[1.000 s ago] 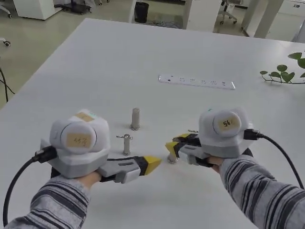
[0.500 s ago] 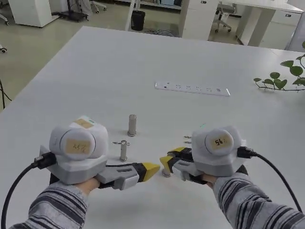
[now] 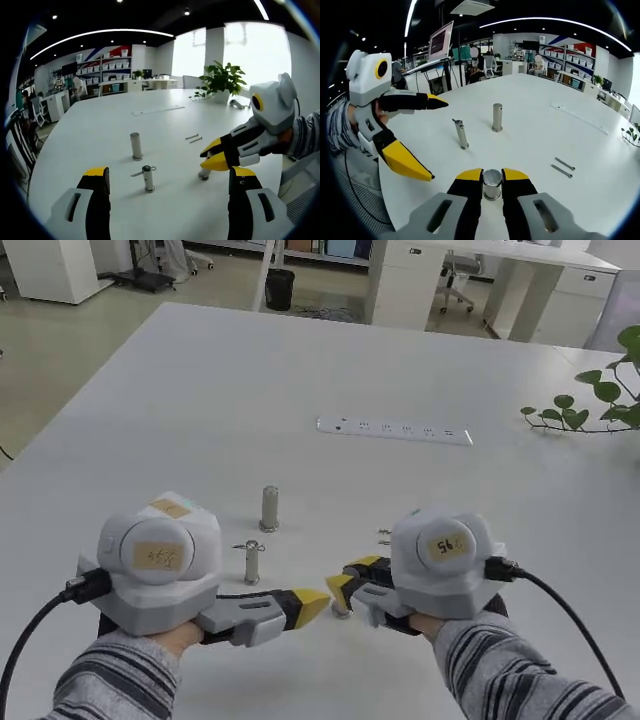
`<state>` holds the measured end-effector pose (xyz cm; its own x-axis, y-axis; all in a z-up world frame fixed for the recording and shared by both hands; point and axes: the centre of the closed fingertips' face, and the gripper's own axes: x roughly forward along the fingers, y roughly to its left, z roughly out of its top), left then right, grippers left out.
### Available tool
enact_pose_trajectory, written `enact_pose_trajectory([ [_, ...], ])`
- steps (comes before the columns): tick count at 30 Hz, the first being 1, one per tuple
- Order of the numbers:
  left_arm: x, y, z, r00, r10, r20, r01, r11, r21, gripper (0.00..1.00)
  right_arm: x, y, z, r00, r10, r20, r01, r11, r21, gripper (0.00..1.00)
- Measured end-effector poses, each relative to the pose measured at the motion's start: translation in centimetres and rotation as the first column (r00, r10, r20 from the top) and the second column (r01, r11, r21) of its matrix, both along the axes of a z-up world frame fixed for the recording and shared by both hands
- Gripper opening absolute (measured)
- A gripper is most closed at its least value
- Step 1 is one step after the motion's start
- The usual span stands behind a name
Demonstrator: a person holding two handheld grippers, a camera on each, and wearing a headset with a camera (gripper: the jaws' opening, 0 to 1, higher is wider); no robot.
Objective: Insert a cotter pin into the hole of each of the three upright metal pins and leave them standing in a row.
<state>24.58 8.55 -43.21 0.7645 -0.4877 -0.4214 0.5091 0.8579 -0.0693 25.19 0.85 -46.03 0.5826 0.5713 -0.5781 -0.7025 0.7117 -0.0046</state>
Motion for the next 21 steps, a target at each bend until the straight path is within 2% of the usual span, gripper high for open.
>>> enact_pose_trajectory([
  [3, 0.0, 0.0, 0.0, 1.0, -0.001, 0.0, 0.001, 1.0, 0.006, 0.99, -0.1, 0.1, 0.1, 1.0, 0.0, -0.015, 0.0, 1.0, 0.03, 0.13],
  [10, 0.2, 0.3, 0.1, 1.0, 0.009, 0.005, -0.009, 1.0, 0.003, 0.99, -1.2, 0.0, 0.6, 0.998, 0.046, -0.037, -0.045, 0.998, 0.04, 0.26],
  [15, 0.2, 0.2, 0.1, 1.0, 0.007, 0.007, -0.007, 1.0, 0.004, 0.99, -2.0, -1.2, 0.8, 0.996, 0.077, -0.046, -0.076, 0.997, 0.022, 0.29],
  [18, 0.2, 0.1, 0.1, 1.0, 0.004, 0.006, -0.004, 1.0, 0.004, 0.99, -2.1, -2.3, 0.6, 0.994, 0.102, -0.038, -0.103, 0.994, -0.022, 0.29],
  [21, 0.1, -0.1, 0.0, 1.0, -0.003, 0.005, 0.003, 1.0, 0.008, 0.99, -2.2, -3.2, 0.7, 0.993, 0.111, -0.045, -0.112, 0.993, -0.033, 0.29],
])
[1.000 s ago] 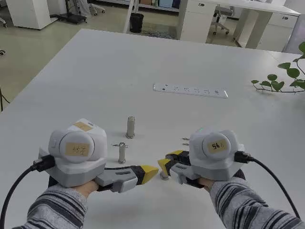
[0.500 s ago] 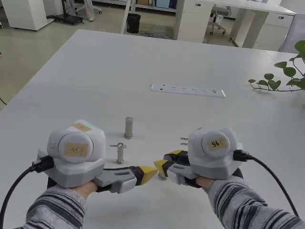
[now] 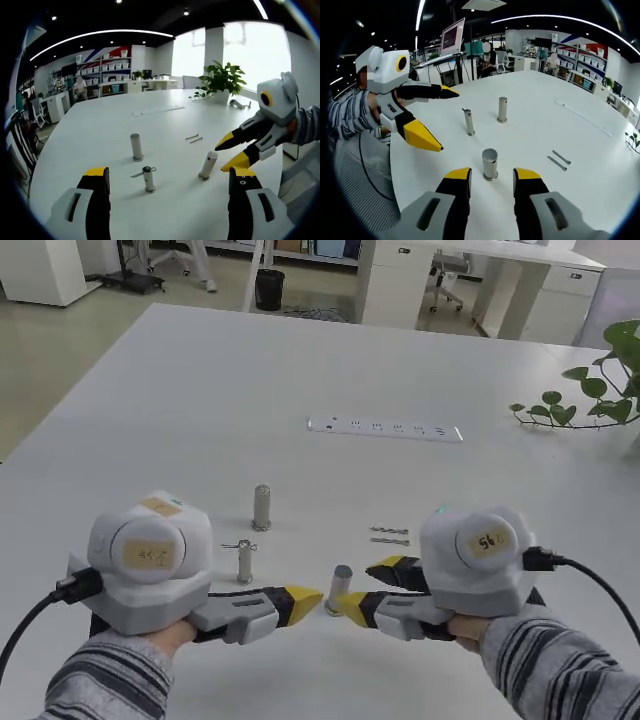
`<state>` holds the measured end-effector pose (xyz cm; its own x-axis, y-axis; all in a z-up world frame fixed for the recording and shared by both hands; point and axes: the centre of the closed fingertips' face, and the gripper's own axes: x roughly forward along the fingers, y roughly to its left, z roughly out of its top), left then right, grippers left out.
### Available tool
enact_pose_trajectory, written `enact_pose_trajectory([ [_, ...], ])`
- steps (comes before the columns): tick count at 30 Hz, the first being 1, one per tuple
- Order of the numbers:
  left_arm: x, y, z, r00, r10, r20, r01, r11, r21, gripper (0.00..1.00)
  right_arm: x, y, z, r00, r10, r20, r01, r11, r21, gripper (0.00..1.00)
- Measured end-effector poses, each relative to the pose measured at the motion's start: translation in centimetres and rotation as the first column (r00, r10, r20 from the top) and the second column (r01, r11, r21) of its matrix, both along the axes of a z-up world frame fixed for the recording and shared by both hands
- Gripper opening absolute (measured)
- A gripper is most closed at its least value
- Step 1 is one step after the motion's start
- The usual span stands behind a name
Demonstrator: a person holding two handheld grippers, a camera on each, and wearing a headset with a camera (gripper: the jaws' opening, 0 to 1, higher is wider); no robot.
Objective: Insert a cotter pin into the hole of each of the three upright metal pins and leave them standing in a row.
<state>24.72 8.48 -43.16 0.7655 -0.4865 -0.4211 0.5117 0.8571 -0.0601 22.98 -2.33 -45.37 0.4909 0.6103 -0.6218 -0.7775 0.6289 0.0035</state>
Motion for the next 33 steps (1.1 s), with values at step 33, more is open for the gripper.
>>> enact_pose_trajectory([
  [33, -0.3, -0.6, -0.4, 1.0, -0.029, -0.003, 0.029, 0.999, 0.028, 0.97, 7.1, -6.7, -1.3, 0.973, 0.205, -0.104, -0.229, 0.907, -0.355, 0.21],
])
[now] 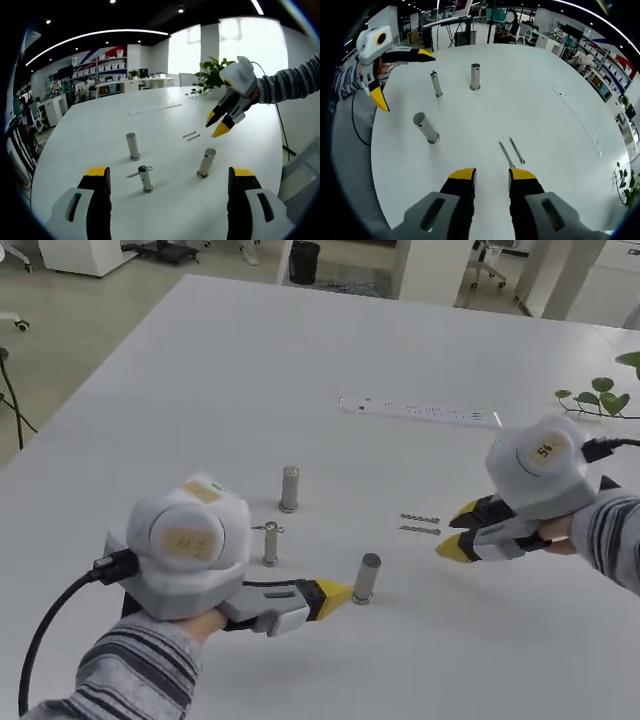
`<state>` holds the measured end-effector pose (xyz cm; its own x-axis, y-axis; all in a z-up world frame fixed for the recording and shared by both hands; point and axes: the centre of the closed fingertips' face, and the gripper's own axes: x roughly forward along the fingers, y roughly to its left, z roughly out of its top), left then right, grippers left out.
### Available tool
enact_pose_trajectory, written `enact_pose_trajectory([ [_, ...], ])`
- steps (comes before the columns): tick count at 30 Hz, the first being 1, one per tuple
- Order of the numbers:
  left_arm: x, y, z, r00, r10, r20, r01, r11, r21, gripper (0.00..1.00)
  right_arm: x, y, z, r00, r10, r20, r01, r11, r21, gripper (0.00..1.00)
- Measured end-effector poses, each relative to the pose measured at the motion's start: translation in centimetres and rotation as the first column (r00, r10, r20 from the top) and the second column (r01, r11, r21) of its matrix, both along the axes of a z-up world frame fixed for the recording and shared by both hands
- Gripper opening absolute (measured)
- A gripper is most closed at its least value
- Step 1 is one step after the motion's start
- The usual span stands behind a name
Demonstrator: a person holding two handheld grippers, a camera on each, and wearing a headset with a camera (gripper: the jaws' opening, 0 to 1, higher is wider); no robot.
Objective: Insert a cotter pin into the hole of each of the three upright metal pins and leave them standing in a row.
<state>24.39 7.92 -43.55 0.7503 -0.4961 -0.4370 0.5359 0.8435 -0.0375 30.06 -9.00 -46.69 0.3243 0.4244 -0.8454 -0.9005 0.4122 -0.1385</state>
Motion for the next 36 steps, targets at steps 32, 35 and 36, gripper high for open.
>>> enact_pose_trajectory([
  [32, 0.0, 0.1, -0.4, 1.0, 0.0, -0.026, -0.001, 1.0, -0.024, 0.94, 2.7, -0.4, -3.3, 0.989, 0.061, -0.135, -0.074, 0.993, -0.09, 0.03],
  [35, 0.0, 0.1, -0.4, 1.0, 0.005, -0.028, -0.005, 1.0, -0.024, 0.94, 2.9, -0.4, -3.3, 0.991, 0.049, -0.122, -0.061, 0.993, -0.097, 0.0],
  [36, 0.0, 0.1, -0.3, 1.0, 0.004, -0.026, -0.005, 1.0, -0.026, 0.94, 2.8, -0.4, -3.3, 0.991, 0.053, -0.12, -0.065, 0.993, -0.098, 0.0],
])
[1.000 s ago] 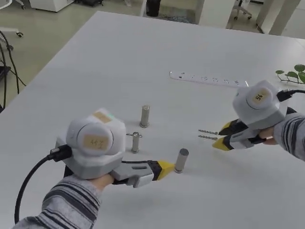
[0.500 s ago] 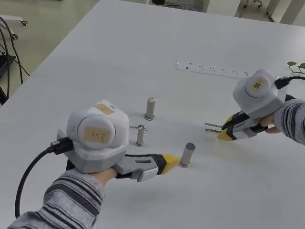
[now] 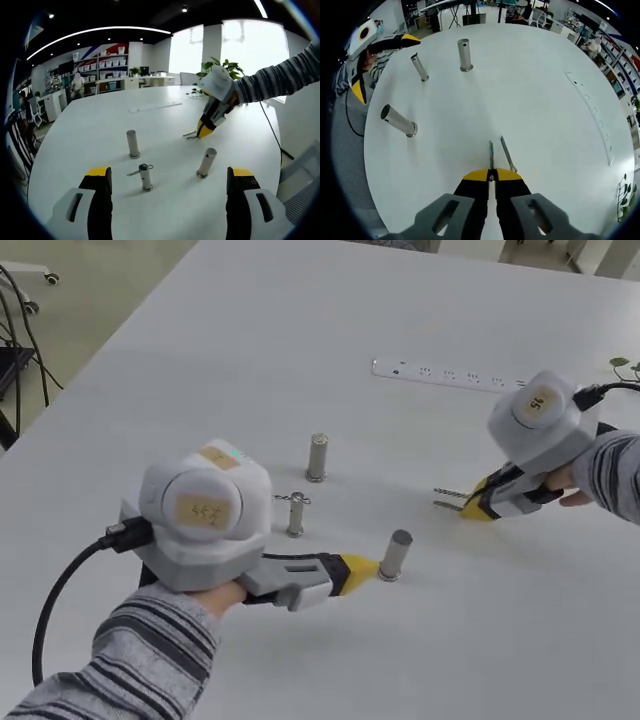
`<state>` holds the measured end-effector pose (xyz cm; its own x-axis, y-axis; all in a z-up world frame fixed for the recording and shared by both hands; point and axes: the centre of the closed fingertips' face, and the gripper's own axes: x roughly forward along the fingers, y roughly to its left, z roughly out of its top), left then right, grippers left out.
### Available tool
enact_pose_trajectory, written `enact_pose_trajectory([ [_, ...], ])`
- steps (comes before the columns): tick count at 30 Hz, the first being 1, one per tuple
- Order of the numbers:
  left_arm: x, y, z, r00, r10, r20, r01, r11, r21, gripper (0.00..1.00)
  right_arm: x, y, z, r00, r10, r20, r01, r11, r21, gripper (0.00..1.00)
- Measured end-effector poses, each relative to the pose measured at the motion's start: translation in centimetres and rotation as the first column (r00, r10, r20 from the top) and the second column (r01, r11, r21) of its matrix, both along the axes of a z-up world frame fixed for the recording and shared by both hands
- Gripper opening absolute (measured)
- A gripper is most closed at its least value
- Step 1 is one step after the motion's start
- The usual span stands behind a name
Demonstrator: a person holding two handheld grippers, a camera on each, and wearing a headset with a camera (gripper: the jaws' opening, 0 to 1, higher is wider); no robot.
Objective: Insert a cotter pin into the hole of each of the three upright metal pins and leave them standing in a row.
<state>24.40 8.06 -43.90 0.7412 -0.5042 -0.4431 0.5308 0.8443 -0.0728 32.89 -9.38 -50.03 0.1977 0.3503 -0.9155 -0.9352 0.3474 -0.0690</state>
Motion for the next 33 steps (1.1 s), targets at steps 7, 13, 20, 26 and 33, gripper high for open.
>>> enact_pose_trajectory([
  [7, -0.1, -0.1, 0.1, 1.0, -0.007, 0.004, 0.007, 1.0, -0.001, 0.94, -0.7, 0.0, 0.1, 1.0, 0.017, 0.021, -0.017, 1.0, 0.006, 0.0],
  [13, -0.2, -0.4, 0.3, 1.0, -0.019, 0.009, 0.019, 1.0, -0.006, 0.92, -1.6, -0.6, 0.6, 0.997, 0.029, 0.067, -0.03, 0.999, 0.011, 0.0],
  [20, -0.4, -1.5, 0.6, 0.998, -0.061, 0.02, 0.062, 0.998, -0.016, 0.87, -2.9, -0.7, 1.8, 0.991, 0.055, 0.123, -0.058, 0.998, 0.021, 0.0],
  [26, -0.7, -2.4, 0.8, 0.995, -0.097, 0.016, 0.097, 0.995, -0.035, 0.82, -4.7, 0.2, 2.9, 0.979, 0.113, 0.172, -0.12, 0.992, 0.032, 0.0],
  [33, -1.2, -3.5, 0.9, 0.991, -0.137, 0.006, 0.137, 0.988, -0.067, 0.75, -6.4, 1.7, 4.4, 0.961, 0.167, 0.22, -0.184, 0.981, 0.058, 0.0],
])
